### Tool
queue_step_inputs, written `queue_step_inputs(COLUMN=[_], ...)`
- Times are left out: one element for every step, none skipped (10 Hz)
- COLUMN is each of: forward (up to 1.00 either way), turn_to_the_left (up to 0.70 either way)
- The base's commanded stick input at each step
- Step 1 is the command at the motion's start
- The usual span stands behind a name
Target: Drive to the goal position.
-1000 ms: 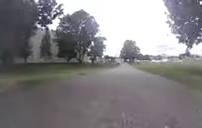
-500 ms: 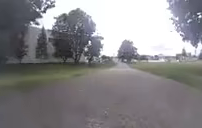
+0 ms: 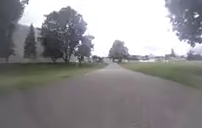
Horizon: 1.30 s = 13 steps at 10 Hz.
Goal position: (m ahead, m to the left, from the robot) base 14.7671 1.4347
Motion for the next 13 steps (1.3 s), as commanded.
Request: queue_step_inputs(forward=[1.0, 1.0, 1.0, 1.0, 1.0, 1.0, 1.0, 1.0, 1.0, 1.0, 1.0, 1.0, 1.0], turn_to_the_left=[-0.27, -0.27, -0.27, -0.27, -0.27, -0.27, -0.22, -0.14, -0.06, 0.0, 0.0, 0.0, 0.0])
